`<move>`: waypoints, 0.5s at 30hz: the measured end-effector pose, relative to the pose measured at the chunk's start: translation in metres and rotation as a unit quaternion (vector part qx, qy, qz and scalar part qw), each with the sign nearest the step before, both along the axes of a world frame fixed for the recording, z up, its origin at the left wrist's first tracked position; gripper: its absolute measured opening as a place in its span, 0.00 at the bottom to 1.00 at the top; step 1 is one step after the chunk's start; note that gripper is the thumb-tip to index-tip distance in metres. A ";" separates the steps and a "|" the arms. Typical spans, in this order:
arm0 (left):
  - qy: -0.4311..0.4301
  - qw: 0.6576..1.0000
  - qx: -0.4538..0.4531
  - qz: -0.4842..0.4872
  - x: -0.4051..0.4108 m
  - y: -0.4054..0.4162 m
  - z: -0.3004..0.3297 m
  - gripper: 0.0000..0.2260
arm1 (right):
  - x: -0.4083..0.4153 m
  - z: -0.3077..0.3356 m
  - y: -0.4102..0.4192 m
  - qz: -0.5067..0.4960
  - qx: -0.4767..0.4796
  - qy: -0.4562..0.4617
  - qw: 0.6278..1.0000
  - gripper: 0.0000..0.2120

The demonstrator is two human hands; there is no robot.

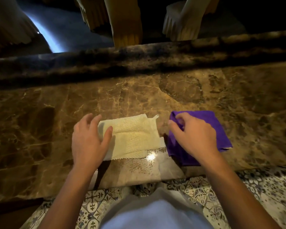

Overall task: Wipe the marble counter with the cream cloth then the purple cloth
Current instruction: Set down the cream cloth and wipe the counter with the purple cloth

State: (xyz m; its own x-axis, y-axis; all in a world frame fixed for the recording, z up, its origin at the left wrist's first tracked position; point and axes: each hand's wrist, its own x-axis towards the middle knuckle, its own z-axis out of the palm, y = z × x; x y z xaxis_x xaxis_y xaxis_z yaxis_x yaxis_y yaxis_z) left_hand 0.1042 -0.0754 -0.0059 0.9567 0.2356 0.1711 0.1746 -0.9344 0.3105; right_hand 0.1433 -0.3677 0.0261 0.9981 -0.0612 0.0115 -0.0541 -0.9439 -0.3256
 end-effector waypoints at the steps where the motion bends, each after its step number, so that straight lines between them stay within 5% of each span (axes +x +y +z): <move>1: -0.001 1.000 -0.003 -0.019 0.003 -0.010 0.005 0.26 | 0.000 0.002 -0.017 -0.021 0.002 -0.012 1.000 0.24; 9: 0.109 0.974 0.098 -0.170 0.031 -0.136 0.008 0.35 | 0.000 -0.029 -0.111 -0.116 -0.097 0.125 0.981 0.38; 15: 0.131 0.959 0.142 -0.207 0.042 -0.187 -0.011 0.38 | -0.015 -0.052 -0.112 -0.094 -0.065 0.119 0.986 0.40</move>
